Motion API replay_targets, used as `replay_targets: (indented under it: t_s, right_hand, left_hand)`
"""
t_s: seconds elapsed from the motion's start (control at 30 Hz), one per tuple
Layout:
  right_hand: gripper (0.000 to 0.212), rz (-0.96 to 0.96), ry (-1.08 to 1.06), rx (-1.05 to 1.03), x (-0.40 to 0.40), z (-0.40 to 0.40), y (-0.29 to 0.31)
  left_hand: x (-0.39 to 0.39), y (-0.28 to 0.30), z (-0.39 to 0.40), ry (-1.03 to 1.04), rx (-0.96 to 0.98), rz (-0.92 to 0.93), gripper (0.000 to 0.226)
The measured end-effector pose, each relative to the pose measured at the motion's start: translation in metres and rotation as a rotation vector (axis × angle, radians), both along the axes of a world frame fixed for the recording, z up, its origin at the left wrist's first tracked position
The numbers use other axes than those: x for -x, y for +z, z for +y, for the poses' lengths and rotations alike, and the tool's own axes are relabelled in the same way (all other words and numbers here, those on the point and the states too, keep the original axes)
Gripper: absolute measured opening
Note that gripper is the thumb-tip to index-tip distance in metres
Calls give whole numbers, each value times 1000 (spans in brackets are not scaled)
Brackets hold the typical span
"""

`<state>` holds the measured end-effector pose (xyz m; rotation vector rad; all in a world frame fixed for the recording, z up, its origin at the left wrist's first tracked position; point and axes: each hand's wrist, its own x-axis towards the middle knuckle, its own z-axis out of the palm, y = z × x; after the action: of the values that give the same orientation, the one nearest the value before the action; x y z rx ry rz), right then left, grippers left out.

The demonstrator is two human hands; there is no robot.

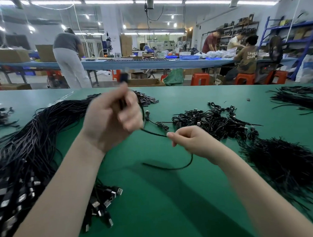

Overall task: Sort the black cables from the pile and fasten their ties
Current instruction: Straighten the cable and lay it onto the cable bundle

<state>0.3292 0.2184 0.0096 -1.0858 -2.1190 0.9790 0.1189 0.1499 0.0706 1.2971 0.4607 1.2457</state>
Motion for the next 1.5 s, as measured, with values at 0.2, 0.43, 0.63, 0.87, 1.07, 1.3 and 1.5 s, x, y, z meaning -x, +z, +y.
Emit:
replay_targets:
  t_s: [0.2, 0.43, 0.63, 0.87, 1.07, 1.3, 1.5]
  right_hand:
    - [31, 137, -109, -390, 7, -13, 24]
    - [26, 205, 268, 98, 25, -21, -3]
    - [33, -90, -49, -42, 13, 4, -21]
    - [27, 151, -131, -372, 19, -25, 25]
    - [26, 213, 125, -9, 36, -35, 8]
    - [19, 412, 3, 208, 20, -18, 12]
    - [22, 491, -14, 272, 22, -20, 12]
  left_hand:
    - [-22, -24, 18, 284, 46, 878, 51]
    - [-20, -15, 22, 420, -53, 69, 47]
    - [-5, -5, 1, 93, -2, 263, 46]
    - [-29, -31, 25, 474, 105, 657, 42]
    - [-34, -18, 19, 274, 173, -131, 37]
    - [-41, -20, 17, 141, 247, -184, 33]
    - [-40, -27, 25, 168, 312, -40, 34]
